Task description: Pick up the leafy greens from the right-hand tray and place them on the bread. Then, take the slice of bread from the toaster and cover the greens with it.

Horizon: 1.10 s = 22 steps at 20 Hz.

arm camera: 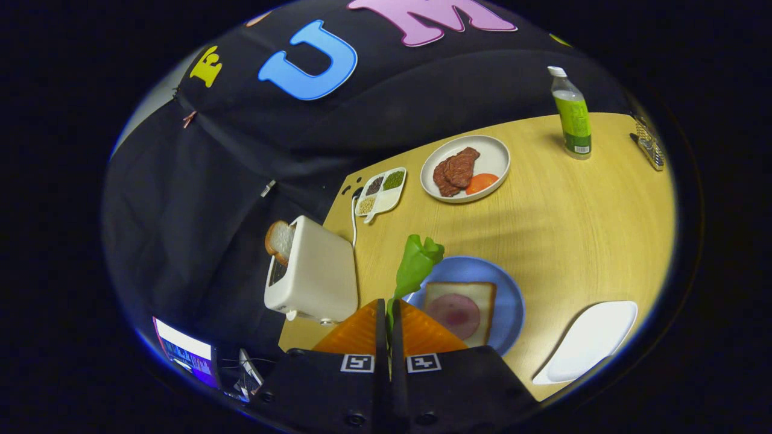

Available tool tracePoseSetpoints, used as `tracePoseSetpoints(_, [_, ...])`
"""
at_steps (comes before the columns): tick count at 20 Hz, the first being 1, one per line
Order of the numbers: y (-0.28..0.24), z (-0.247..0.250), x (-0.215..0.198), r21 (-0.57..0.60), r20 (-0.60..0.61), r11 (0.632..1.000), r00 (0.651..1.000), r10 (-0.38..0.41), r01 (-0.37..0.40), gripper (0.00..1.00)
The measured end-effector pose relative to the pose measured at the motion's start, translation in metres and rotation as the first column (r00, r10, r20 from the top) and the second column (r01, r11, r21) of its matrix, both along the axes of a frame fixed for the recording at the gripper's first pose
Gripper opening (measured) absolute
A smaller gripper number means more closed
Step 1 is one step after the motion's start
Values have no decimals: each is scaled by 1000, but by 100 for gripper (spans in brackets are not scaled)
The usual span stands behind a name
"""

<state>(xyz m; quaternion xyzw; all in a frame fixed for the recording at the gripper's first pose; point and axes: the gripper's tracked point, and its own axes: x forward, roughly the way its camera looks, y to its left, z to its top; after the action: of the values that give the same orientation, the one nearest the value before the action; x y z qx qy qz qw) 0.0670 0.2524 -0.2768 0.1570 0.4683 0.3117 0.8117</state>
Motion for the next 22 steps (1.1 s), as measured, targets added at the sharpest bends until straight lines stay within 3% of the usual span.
tracePoseSetpoints(4, [-14, -44, -3, -96, -34, 995, 999, 4, -7, 5])
tracePoseSetpoints(8, [-44, -64, -1, -200, -47, 978, 997, -62, 51, 6])
tracePoseSetpoints(11, [-57, -63, 5, -224, -35, 970, 994, -100, 89, 51])
tracePoseSetpoints(12, [-60, -58, 7, -225, -25, 970, 994, -104, 96, 55])
tracePoseSetpoints(16, [-72, -28, 16, -222, 37, 966, 991, -127, 132, 95])
tracePoseSetpoints(17, [-74, -19, 21, -224, 68, 964, 989, -129, 141, 99])
tracePoseSetpoints(22, [-57, 56, 40, -214, 274, 966, 958, -86, 148, 99])
